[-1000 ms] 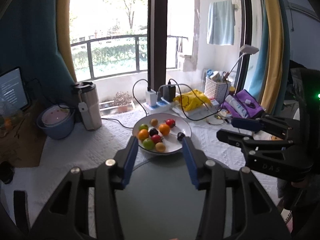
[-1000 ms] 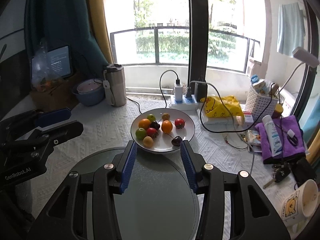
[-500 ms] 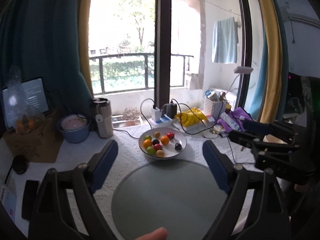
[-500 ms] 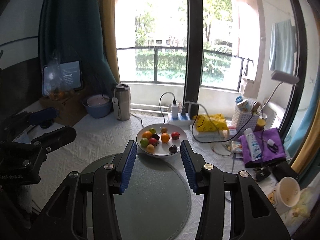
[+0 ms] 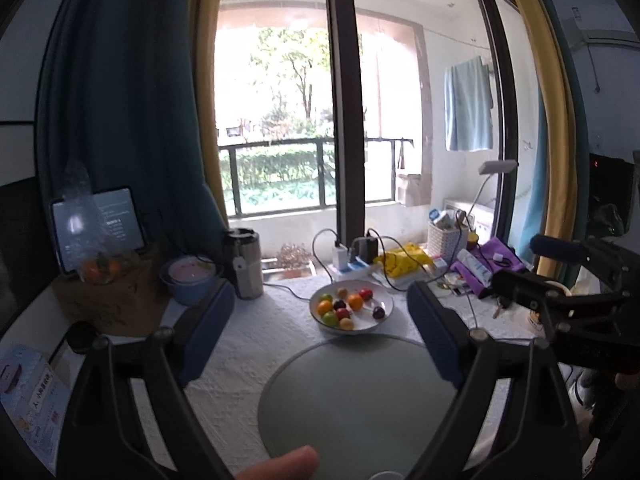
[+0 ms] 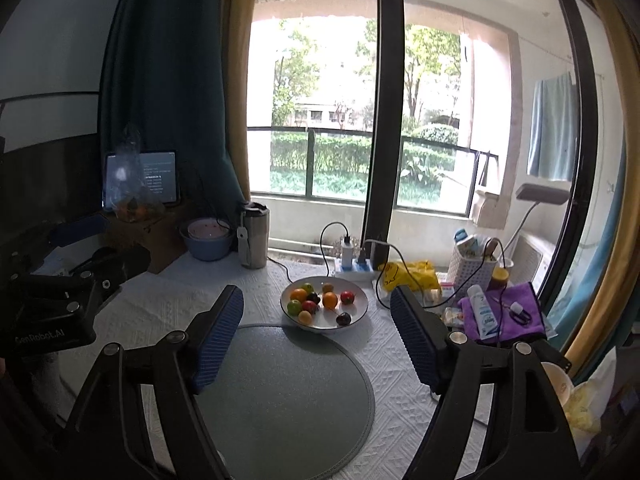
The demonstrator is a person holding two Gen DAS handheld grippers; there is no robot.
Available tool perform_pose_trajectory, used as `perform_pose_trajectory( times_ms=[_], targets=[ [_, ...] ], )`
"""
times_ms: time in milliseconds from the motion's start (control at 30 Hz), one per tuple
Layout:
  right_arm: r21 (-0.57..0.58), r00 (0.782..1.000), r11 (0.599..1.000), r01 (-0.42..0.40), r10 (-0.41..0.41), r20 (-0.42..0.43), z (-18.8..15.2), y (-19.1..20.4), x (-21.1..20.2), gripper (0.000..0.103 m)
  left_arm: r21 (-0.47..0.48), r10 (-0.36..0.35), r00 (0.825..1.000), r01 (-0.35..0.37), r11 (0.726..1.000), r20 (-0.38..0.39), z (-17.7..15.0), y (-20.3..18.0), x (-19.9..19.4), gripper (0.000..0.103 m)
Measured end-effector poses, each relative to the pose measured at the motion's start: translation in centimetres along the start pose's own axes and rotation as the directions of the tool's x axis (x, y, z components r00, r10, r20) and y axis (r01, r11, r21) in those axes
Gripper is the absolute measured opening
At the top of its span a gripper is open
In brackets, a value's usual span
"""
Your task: Organize fruits
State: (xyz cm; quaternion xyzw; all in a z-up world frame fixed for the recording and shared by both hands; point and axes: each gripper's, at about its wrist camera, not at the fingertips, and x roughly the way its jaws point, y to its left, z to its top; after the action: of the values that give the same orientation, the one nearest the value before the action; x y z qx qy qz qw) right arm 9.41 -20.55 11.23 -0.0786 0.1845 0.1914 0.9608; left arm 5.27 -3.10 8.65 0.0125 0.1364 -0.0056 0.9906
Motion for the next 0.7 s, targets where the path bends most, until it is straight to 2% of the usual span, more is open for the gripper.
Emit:
perform_pose_trajectory(
  times_ms=[400, 700],
  targets=[
    [-0.013, 0.998, 1.0, 0.027, -0.026, 0.049, 1.3, 0.9, -2.1, 0.079, -0.041, 0.078, 0.994, -0.075, 0.996, 0.082, 0.3, 1.9, -2.7, 0.089],
    [0.003, 0.998, 0.999, 0.036, -0.036, 0.06, 1.4, 0.6, -2.5, 0.079, -0.062, 0.097, 0.993, -0.093, 0.994, 0.068, 0.1, 2.3, -2.6, 0.089]
  ],
)
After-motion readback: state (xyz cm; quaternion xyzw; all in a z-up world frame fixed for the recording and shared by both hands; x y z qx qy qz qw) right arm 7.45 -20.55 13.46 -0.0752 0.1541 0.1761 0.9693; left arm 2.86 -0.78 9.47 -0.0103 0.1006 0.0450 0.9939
